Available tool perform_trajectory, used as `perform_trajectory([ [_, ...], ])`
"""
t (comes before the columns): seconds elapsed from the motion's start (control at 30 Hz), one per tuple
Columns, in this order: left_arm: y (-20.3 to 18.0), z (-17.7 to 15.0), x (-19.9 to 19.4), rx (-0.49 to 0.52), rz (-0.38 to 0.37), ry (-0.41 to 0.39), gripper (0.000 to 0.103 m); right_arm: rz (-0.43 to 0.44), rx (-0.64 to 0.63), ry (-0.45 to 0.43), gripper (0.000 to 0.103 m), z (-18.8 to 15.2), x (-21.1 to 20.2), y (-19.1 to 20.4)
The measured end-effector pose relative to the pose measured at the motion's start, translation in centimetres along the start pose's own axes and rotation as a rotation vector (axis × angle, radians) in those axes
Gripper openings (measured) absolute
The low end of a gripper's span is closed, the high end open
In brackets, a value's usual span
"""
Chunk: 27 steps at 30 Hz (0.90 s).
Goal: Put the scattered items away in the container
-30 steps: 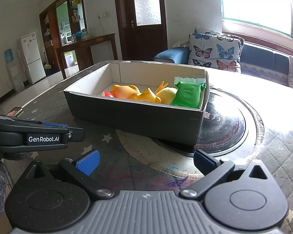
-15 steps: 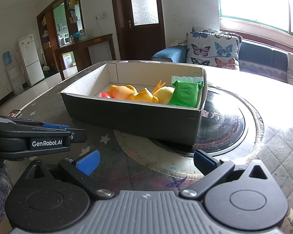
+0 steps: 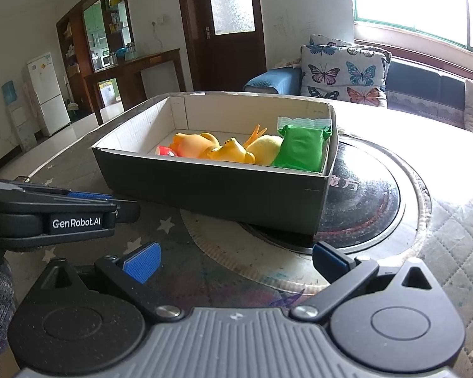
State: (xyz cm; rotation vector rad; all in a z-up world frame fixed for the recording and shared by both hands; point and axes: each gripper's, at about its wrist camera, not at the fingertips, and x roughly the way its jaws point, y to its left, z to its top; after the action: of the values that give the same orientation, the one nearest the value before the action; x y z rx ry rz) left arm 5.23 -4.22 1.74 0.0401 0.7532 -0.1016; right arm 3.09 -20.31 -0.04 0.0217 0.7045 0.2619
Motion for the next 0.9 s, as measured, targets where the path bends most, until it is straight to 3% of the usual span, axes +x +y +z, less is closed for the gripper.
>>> perform_trajectory([
  [0.9,-0.6,1.7,2.1,0.012,0.002,0.024,0.030,-0.033,-0.013,0.005,0.103,1.9,1.7,-0.3],
])
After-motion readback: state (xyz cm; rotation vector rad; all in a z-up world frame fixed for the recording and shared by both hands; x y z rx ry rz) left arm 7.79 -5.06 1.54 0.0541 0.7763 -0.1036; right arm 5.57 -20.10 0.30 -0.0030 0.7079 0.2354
